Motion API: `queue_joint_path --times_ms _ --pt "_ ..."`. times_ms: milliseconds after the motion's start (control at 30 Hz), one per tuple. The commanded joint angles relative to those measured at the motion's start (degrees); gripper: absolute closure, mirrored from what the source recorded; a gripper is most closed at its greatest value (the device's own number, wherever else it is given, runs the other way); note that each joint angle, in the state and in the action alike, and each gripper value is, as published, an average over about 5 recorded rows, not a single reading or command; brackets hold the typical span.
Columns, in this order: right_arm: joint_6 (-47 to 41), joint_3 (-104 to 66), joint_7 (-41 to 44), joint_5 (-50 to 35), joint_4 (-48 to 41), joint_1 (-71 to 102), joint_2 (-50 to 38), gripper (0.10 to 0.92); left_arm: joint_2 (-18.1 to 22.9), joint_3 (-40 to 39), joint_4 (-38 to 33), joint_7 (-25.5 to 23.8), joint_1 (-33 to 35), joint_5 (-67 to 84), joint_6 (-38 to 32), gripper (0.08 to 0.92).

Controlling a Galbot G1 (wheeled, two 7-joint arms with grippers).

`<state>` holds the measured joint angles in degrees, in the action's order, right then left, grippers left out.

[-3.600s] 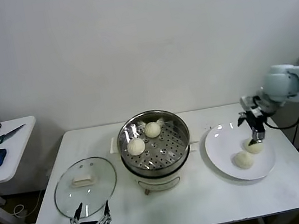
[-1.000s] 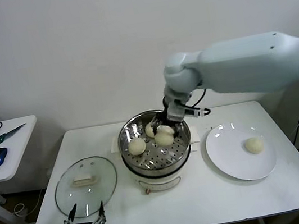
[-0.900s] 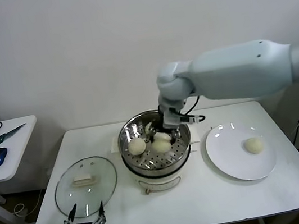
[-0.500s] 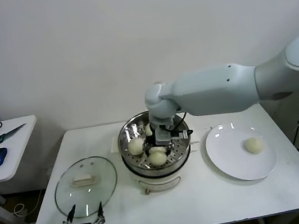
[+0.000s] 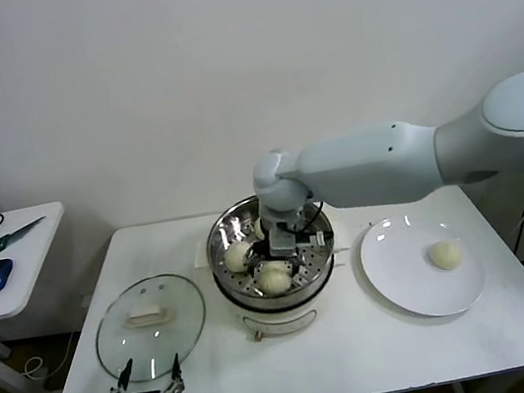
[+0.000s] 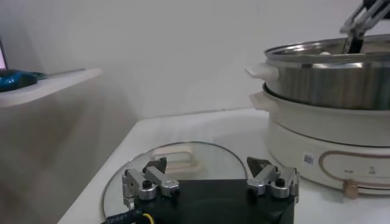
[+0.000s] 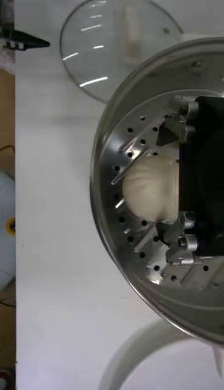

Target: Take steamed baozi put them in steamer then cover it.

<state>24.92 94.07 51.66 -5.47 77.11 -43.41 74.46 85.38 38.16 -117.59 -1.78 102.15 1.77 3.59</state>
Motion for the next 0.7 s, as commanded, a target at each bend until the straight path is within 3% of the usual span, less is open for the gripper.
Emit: queue_joint_path --times_ms 33,167,267,433,700 --pt "2.32 5.75 7.64 -14.38 -0.54 -12.62 -6.57 0.202 -0.13 -0.08 -0.08 -0.03 0.16 -0.08 -0.01 0.177" --pt "1.52 11.78 12.45 -21.48 -2.1 -19.58 -14.32 0.203 -0.26 -0.32 0.12 -0.03 0.12 -0.12 -0.14 0.177" --pt "-5.22 16.35 13.1 -22.17 -2.11 -21.86 -21.83 0.203 -0.3 -0.62 0.34 -0.02 -0.07 -0.14 -0.23 0.177" --pt "-20.42 20.98 11.39 -14.42 -1.77 -20.47 -36.0 0.203 -0.46 -1.01 0.65 -0.09 -0.29 -0.22 -0.31 0.177" --pt "-26.22 3.19 8.83 -6.06 -7.89 2.94 -45.09 0.203 -0.1 -1.23 1.04 -0.4 -0.83 -0.26 -0.3 0.177"
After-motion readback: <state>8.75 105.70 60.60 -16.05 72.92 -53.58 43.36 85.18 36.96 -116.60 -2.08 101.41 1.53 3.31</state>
